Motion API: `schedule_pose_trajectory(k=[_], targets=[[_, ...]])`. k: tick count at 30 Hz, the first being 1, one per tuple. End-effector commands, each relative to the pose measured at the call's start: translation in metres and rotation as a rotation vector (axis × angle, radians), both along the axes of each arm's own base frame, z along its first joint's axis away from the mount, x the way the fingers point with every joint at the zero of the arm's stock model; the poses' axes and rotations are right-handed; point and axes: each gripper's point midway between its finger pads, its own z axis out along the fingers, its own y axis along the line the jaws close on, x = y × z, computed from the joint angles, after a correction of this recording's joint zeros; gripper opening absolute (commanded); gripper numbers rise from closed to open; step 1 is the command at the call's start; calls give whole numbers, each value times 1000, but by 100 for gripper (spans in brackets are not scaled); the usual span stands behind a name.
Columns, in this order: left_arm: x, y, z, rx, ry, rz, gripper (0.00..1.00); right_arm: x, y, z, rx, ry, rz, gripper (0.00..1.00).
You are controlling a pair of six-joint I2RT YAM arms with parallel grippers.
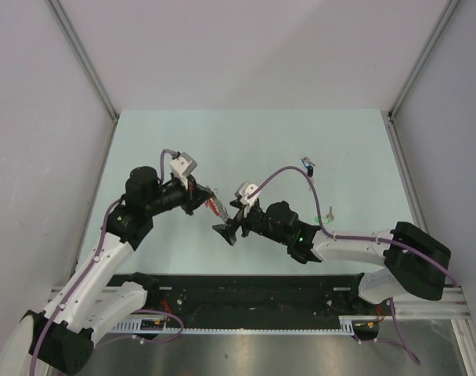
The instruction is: Put the keys on the keyring
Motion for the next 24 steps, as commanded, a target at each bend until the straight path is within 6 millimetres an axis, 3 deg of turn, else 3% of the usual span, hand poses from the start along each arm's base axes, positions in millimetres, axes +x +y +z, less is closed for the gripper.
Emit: schedule_pose_trajectory(k=[1,6,9,17,24], targets=[[-2,-1,25,-27,-24,24,1,16,5,14,84,-46,-73,97],[-6,0,21,-12,14,35,0,18,11,-3,60,-40,-51,86],[-8,2,19,-2,40,46,0,17,14,-7,64,-24,-6,73],[-8,14,10,68,115,105,0,13,13,-8,29,-56,43,20],[-16,18,-1,138,212,98,1,23,4,-7,-58,-122,21,2]])
